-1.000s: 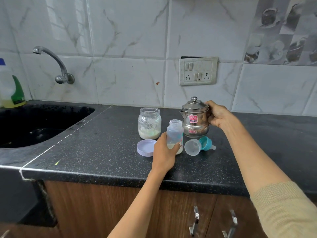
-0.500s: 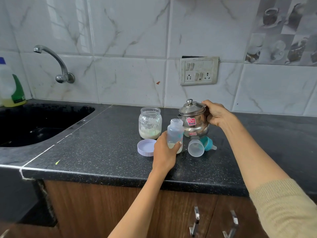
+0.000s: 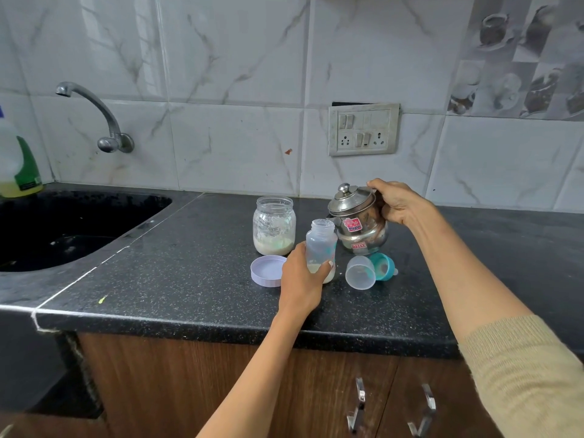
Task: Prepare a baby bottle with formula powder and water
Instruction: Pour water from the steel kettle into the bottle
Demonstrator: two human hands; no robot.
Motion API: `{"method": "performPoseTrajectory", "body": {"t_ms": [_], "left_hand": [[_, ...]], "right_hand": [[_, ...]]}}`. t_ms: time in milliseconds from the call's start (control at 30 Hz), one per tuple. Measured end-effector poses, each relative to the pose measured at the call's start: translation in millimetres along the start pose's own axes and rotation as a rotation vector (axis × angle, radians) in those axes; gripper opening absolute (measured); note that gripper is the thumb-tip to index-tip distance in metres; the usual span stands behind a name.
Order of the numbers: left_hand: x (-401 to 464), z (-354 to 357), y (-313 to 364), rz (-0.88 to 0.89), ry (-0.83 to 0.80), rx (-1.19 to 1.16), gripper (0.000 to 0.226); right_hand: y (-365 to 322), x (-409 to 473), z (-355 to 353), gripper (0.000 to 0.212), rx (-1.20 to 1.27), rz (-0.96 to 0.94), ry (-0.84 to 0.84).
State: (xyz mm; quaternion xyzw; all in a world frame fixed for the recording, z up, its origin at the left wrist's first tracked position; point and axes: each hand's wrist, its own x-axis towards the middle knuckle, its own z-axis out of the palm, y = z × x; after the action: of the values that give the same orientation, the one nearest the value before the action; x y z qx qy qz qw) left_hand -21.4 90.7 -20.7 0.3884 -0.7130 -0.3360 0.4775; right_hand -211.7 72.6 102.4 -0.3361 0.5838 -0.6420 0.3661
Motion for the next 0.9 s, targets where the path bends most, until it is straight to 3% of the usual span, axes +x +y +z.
{"method": "performPoseTrajectory", "body": {"t_ms": [433, 900], "left_hand": [[1.8, 1.1, -1.0, 0.002, -0.008, 0.022, 0.038], [-0.2, -0.4, 0.2, 0.012, -0.011, 0.012, 0.029]], "right_hand": [[-6.9, -4.5, -1.4, 0.020, -0.053, -0.016, -0.026], [-10.3, -8.5, -1.7, 0.018, -0.058, -0.025, -0.036]]}}
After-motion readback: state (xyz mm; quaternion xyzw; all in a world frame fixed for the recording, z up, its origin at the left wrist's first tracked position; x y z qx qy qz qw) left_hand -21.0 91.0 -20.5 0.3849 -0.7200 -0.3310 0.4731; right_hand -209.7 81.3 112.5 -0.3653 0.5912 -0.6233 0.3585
